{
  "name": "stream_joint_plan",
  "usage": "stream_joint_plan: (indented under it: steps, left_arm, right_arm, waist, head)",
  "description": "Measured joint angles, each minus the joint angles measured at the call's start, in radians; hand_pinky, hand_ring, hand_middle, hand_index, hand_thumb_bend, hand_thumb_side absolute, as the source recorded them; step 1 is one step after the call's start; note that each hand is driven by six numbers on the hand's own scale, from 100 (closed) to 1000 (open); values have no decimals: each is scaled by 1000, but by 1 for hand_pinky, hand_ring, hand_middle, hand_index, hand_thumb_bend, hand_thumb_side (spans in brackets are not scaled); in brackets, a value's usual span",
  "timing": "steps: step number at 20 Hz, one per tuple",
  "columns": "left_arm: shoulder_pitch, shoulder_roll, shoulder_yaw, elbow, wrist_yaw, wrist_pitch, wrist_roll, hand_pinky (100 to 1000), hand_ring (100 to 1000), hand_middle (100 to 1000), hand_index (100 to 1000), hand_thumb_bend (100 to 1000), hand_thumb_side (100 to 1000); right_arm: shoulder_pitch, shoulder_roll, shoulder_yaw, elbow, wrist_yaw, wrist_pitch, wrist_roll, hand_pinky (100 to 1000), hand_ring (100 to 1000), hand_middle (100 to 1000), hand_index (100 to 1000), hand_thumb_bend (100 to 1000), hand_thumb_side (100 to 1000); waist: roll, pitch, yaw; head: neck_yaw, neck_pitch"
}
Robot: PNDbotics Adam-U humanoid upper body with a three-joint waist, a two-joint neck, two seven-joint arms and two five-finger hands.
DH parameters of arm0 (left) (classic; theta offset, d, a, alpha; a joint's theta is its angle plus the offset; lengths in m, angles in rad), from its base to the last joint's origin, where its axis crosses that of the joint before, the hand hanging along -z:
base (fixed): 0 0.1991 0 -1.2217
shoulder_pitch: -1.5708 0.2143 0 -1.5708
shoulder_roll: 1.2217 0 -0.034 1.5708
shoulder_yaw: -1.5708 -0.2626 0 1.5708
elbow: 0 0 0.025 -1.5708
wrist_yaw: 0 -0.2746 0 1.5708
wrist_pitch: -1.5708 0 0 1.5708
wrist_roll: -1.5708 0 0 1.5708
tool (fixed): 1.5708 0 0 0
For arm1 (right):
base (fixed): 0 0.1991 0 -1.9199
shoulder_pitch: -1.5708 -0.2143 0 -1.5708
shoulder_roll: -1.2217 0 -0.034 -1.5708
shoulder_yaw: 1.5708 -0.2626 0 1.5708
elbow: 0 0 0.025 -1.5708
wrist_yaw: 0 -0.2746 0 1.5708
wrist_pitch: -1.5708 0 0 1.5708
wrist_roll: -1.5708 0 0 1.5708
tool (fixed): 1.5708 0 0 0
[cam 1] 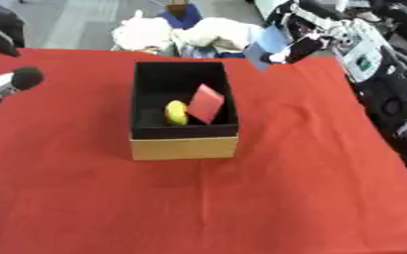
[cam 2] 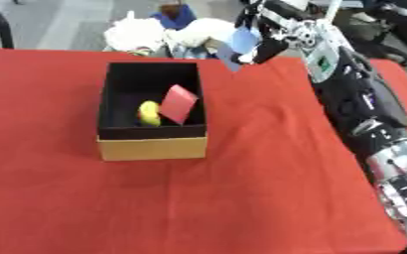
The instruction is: Pick up objects on the table and place them in the box.
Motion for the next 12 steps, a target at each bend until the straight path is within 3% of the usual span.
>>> stream_joint_plan:
  steps: [4,5,11,12]
  left_arm:
    - [0,0,0,0,4,0,-1,620,529,580,740,929,718]
    - [0,-1,0,0,6,-1,-2,620,529,579,740,929,718]
    - [0,-11,-1,-1,15,-2,-5,618,528,577,739,927,715]
    - [0,-13,-1,-1,16,-2,-5,617,528,576,737,927,715]
  right_arm:
    - [-12,26,8,0,0,-10,11,328,269,511,715,465,238]
    - [-18,36,14,0,0,-14,17,328,269,512,716,430,224]
    - [-47,126,47,1,17,-40,52,335,276,520,723,421,258]
    - [-50,140,52,1,20,-45,57,341,281,523,725,502,288]
  waist:
    - [1,0,5]
    - [4,-1,11]
    - [13,-1,27]
    - [13,-2,30]
  head:
    - [-5,0]
    - [-7,0]
    - [-18,0]
    - [-20,0]
